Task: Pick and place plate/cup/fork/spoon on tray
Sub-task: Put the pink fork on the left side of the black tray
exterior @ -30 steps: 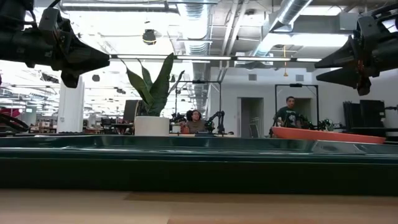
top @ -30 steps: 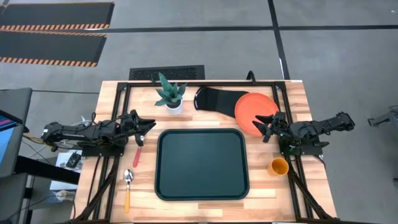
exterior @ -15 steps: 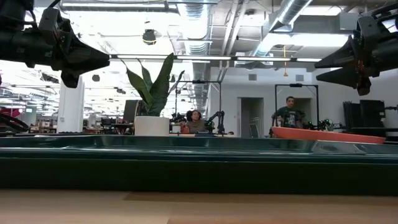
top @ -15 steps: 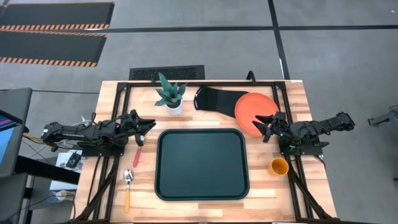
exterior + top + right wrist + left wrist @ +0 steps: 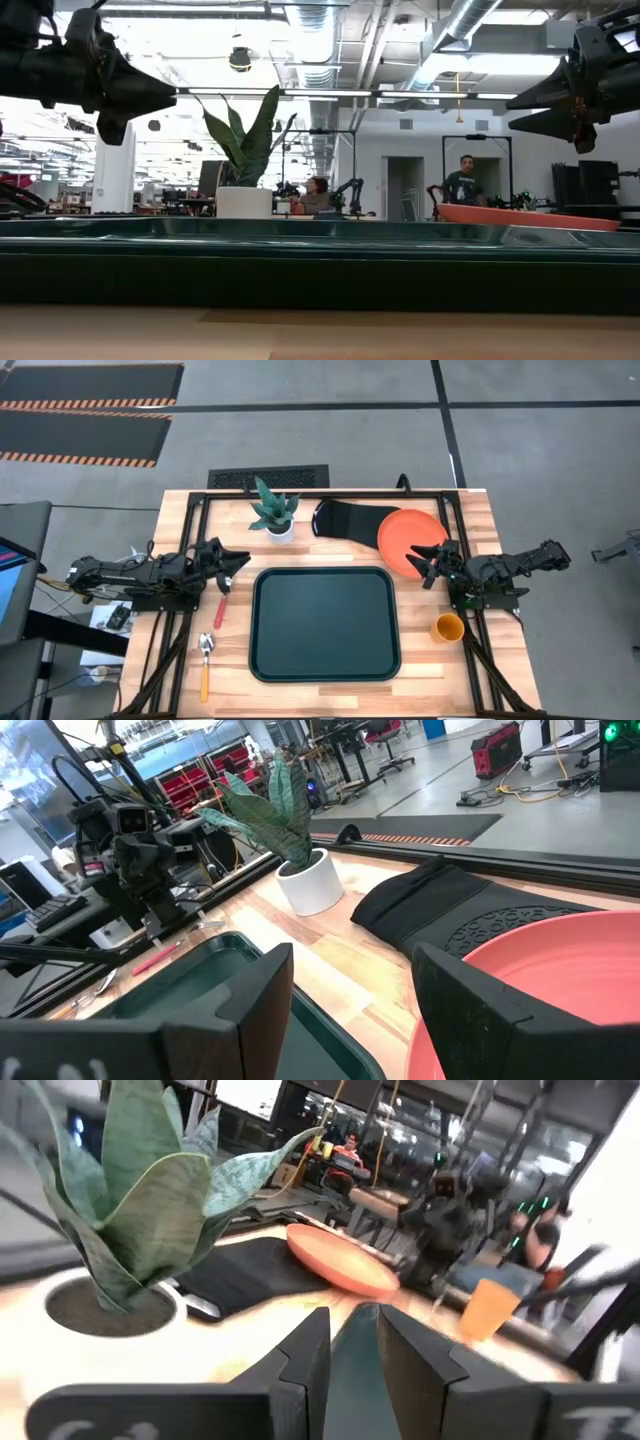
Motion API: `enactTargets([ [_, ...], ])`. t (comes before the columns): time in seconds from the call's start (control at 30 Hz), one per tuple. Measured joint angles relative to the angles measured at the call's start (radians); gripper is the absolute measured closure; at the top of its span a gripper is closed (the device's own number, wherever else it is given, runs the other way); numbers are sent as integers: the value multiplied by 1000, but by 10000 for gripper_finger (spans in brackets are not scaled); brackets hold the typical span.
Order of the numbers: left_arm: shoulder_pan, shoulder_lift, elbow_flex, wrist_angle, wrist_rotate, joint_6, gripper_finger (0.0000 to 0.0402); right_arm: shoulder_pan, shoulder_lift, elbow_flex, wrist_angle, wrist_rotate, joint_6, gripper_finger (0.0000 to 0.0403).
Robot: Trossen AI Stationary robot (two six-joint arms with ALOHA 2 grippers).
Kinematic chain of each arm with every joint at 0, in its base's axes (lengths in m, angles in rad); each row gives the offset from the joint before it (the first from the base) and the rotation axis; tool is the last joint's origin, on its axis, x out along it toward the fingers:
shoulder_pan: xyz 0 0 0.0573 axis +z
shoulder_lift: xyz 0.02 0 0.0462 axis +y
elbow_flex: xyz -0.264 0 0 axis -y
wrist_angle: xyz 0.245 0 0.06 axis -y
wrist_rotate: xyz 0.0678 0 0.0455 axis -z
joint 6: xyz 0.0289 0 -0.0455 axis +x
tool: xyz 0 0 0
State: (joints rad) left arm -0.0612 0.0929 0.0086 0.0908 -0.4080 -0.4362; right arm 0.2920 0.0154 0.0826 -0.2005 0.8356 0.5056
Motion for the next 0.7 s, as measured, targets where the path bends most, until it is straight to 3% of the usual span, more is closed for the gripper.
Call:
enactTargets([
  [0.23, 0, -1, 8, 76, 48, -263, 326, 0, 0, 0, 0, 0, 0, 171],
  [0.37, 0, 2, 80, 181, 192, -269, 326, 0, 0, 0, 0, 0, 0, 171],
  [0.43, 0, 29, 156, 170, 217, -267, 326, 0, 0, 0, 0, 0, 0, 171],
  [0.57, 0, 169, 375, -35, 194, -329, 326, -8, 0, 0, -1, 26, -93, 171],
  [0.7, -1, 392, 629, -489, 217, -421, 326, -16, 0, 0, -1, 28, -171, 171],
])
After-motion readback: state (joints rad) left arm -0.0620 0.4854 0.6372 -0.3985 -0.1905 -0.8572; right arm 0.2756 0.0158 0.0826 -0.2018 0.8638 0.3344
